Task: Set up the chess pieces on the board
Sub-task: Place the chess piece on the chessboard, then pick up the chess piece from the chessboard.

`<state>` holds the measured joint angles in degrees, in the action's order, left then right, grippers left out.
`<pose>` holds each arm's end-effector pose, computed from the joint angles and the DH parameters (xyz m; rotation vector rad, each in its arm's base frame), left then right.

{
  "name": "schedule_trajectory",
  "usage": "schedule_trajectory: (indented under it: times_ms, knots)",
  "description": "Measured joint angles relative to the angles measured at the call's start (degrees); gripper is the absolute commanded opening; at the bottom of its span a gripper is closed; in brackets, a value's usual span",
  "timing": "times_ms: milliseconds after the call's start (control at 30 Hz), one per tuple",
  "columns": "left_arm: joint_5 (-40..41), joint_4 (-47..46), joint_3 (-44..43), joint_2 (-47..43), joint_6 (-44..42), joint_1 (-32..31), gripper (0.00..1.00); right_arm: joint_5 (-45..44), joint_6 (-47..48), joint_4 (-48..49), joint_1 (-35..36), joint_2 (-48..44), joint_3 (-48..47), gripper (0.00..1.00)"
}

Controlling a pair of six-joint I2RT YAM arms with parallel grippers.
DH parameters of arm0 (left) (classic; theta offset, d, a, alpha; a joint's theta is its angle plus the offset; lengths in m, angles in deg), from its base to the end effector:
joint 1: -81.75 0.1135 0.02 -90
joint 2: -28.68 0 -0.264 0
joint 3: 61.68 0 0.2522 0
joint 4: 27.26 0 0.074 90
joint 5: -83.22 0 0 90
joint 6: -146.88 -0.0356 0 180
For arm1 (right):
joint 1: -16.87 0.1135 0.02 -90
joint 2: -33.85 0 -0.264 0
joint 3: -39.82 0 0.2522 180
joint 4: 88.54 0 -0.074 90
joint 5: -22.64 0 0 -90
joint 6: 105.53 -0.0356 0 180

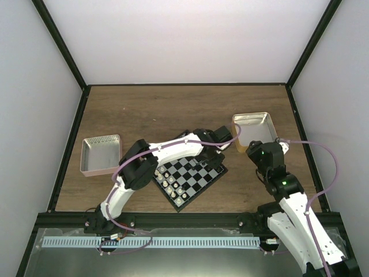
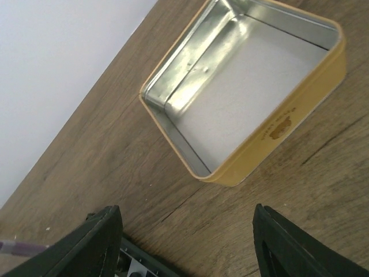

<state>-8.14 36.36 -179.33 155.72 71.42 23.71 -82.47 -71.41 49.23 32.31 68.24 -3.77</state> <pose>0.2427 -0.3906 0.1783 1.0805 2.6944 -0.2844 0.1393 0.0288 0.2439 0.8895 1.9667 0.4490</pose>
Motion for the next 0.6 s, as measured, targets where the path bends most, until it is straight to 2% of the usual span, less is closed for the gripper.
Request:
schedule_trajectory:
  times_ms: [133, 267, 400, 500, 600]
  knots:
    - [-0.22, -2.08, 3.13, -4.28, 0.48, 0.31, 0.32, 4.07, 4.13, 1.92, 0.00, -0.02, 0.00, 0.63]
    - [0.94, -6.19, 10.91, -14.10, 2.64, 1.66, 0.32, 12.11, 10.43, 5.22, 0.00, 1.07, 0.00, 0.60]
    - [3.58, -12.87, 22.18, -25.88, 6.58, 5.31, 0.33, 21.73, 16.61, 9.25, 0.02, 4.72, -0.02, 0.59]
    - [5.14, -17.79, 30.16, -32.26, 9.46, 8.50, 0.37, 27.67, 19.58, 12.02, 1.09, 8.59, -0.04, 0.59]
    - [6.23, -22.01, 38.42, -38.84, 12.98, 12.28, 0.39, 32.13, 21.77, 15.10, 5.42, 13.68, -0.17, 0.59]
